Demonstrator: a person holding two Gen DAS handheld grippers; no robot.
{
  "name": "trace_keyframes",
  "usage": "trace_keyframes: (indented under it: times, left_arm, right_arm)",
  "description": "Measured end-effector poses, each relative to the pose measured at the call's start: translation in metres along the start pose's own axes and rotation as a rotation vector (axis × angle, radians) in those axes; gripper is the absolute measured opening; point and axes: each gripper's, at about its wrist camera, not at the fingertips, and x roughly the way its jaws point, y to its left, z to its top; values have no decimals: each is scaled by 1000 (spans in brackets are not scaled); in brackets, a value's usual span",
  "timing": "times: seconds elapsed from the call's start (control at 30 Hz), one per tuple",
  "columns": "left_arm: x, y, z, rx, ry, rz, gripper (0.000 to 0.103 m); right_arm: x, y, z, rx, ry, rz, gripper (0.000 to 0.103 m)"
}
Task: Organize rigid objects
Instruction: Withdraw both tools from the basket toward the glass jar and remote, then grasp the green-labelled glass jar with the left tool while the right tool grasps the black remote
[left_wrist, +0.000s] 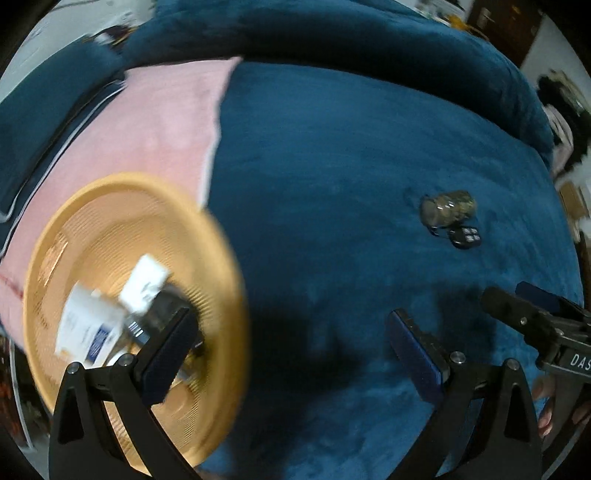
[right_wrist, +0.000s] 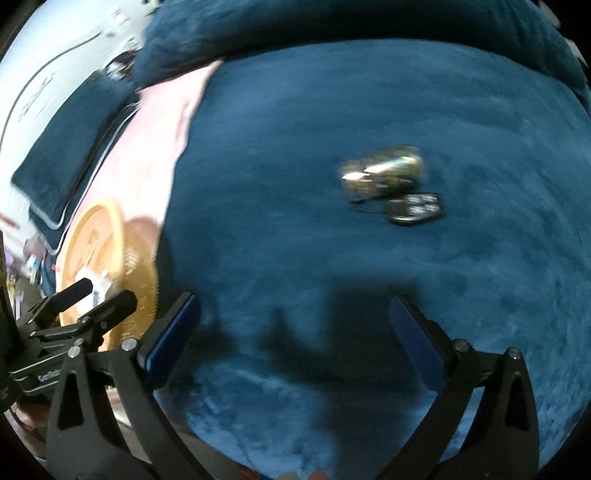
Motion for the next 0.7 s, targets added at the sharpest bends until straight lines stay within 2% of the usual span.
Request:
trace_keyframes:
  times: [0.17, 0.3, 0.33, 0.37, 0.43, 0.7]
  left_arm:
    - [31, -51, 33, 131, 26, -58, 102]
    - [60, -95, 53, 252, 62, -110, 102]
    - [68, -106, 59, 280, 69, -117, 101]
    - [75, -115, 64, 314, 114, -98, 101]
    - [90, -135, 74, 372, 117, -102, 101]
    - [133, -191, 108, 496, 101, -156, 100]
  right_arm:
    - [-3, -48, 4, 83, -30, -31, 103]
    - [-1, -91, -1, 217, -47, -28, 103]
    - [0, -101, -2, 252, -52, -12, 103]
    - [1, -112, -4, 295, -56, 7, 103]
    - [2, -128, -9, 351, -59, 10, 103]
    - [-7, -147, -15, 377, -84, -15, 102]
